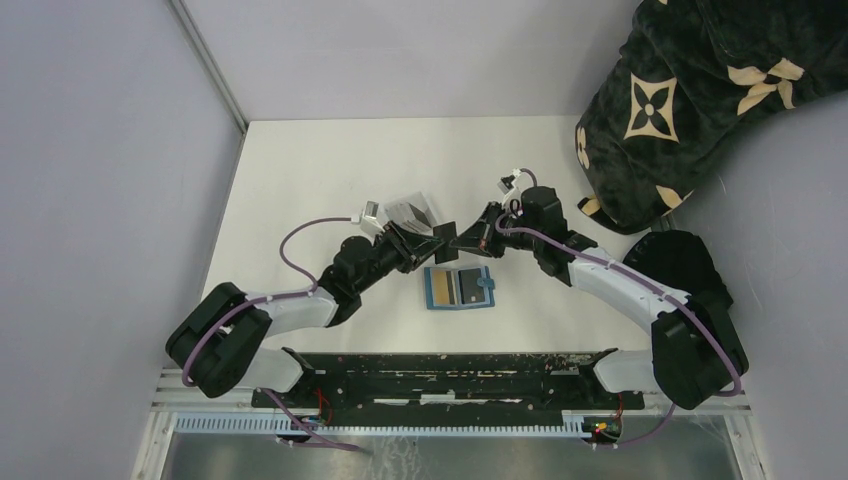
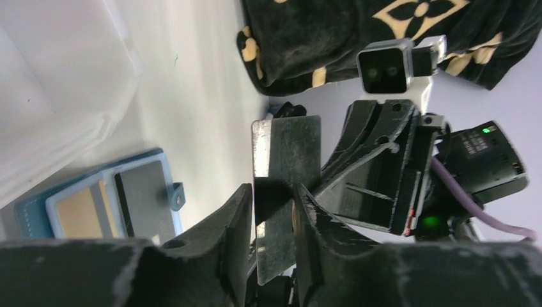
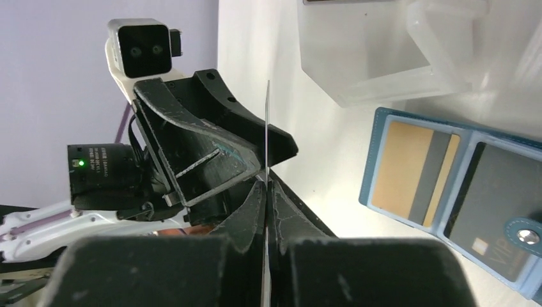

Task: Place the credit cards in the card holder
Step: Pick up the credit card from the storage box, then turn over the card slot in the card holder.

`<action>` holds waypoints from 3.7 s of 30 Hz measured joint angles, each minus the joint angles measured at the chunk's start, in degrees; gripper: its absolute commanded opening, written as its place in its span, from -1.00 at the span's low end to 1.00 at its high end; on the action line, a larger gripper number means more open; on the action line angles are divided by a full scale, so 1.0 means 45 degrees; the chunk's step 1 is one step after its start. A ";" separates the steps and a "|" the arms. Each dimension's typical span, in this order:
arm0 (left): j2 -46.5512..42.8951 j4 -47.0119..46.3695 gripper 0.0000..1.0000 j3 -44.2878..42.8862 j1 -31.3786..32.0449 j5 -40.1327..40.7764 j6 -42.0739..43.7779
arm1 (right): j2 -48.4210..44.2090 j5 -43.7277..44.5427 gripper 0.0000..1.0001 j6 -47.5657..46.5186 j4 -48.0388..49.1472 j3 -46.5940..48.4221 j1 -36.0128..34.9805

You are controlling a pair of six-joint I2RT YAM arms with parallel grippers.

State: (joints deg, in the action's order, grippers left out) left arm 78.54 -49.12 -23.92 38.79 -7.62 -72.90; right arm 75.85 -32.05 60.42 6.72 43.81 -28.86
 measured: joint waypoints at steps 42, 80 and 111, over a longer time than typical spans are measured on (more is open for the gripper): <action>0.1345 0.9088 -0.26 -0.2506 0.2987 0.3997 0.3920 | 0.2744 0.9073 -0.98 -0.6261 -0.9622 0.3643 -0.3361; 0.2574 0.9758 -0.28 -0.3512 0.3303 0.4022 0.4245 | 0.2108 0.9117 -0.98 -0.5906 -0.9486 0.2769 -0.2633; 0.2574 0.9904 -0.31 -0.3512 0.3497 0.4177 0.4240 | 0.1370 0.8121 -0.98 -0.5391 -0.8918 0.2346 -0.2297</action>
State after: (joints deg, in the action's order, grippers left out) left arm 90.13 -4.56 -39.72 54.52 11.18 -53.82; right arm 82.02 4.49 36.16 -33.41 54.37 -39.20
